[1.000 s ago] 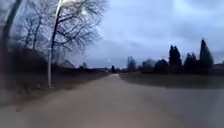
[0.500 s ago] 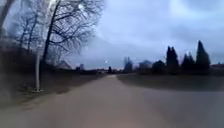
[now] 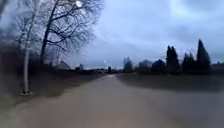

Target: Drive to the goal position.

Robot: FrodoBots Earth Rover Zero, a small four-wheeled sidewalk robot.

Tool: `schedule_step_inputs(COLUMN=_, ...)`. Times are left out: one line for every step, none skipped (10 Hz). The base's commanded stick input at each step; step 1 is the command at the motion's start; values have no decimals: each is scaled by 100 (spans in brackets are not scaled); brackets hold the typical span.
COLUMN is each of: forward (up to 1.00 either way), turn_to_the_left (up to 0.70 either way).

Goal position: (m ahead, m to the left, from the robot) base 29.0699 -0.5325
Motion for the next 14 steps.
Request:
schedule_step_inputs(forward=100, turn_to_the_left=44)
schedule_step_inputs(forward=100, turn_to_the_left=37)
schedule_step_inputs(forward=100, turn_to_the_left=4)
schedule_step_inputs(forward=100, turn_to_the_left=4)
schedule_step_inputs(forward=100, turn_to_the_left=4)
schedule_step_inputs(forward=100, turn_to_the_left=4)
schedule_step_inputs(forward=100, turn_to_the_left=4)
schedule_step_inputs(forward=100, turn_to_the_left=4)
schedule_step_inputs(forward=100, turn_to_the_left=4)
schedule_step_inputs(forward=100, turn_to_the_left=4)
schedule_step_inputs(forward=100, turn_to_the_left=4)
schedule_step_inputs(forward=100, turn_to_the_left=4)
schedule_step_inputs(forward=100, turn_to_the_left=4)
schedule_step_inputs(forward=100, turn_to_the_left=4)
